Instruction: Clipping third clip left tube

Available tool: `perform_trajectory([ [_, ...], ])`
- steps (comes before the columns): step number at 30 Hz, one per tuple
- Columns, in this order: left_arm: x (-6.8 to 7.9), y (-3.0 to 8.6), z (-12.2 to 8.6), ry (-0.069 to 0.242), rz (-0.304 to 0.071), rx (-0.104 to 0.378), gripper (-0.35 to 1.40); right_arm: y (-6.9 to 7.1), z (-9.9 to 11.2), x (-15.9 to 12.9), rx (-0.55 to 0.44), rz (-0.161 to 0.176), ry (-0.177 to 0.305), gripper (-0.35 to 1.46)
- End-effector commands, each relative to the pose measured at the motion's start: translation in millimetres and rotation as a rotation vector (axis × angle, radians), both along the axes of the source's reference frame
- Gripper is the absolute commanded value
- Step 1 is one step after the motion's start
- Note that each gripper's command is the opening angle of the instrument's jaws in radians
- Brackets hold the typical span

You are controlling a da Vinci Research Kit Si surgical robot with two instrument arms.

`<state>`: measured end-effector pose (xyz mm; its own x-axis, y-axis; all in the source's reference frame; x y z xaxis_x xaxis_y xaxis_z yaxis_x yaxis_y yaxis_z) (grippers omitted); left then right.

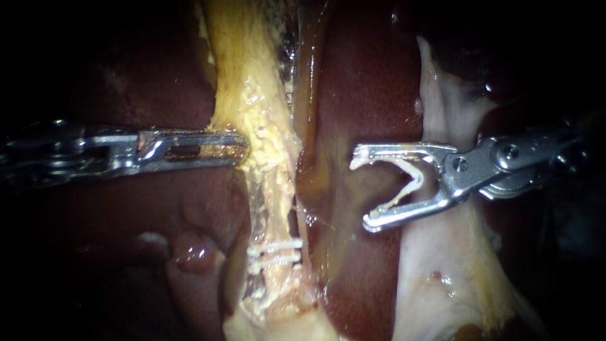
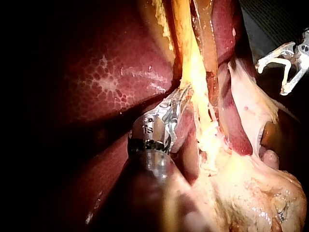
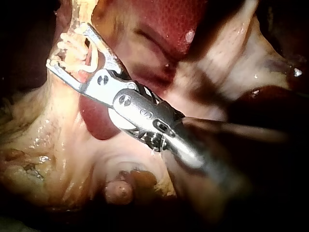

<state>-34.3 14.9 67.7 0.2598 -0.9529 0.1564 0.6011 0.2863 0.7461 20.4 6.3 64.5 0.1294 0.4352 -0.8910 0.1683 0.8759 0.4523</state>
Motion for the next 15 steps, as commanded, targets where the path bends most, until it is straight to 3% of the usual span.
perform_trajectory([
  [1, 0.0, 0.0, 0.0, 0.0, 0.0, 0.0, -0.35, 0.0, 0.0, 0.0, 0.0, 0.0, 0.0, 0.6],
  [9, 0.2, -0.1, -0.3, -0.001, 0.0, 0.001, -0.35, -0.1, 0.1, 0.2, -0.001, -0.002, 0.001, 0.6],
  [11, 0.4, 0.0, -0.6, -0.002, 0.001, 0.003, -0.35, -0.5, 0.5, 0.5, 0.008, 0.002, 0.0, 0.6],
  [15, 1.7, 0.8, -2.5, -0.001, 0.0, 0.007, -0.35, -2.1, 2.0, 1.9, 0.082, -0.031, -0.02, 0.59],
])
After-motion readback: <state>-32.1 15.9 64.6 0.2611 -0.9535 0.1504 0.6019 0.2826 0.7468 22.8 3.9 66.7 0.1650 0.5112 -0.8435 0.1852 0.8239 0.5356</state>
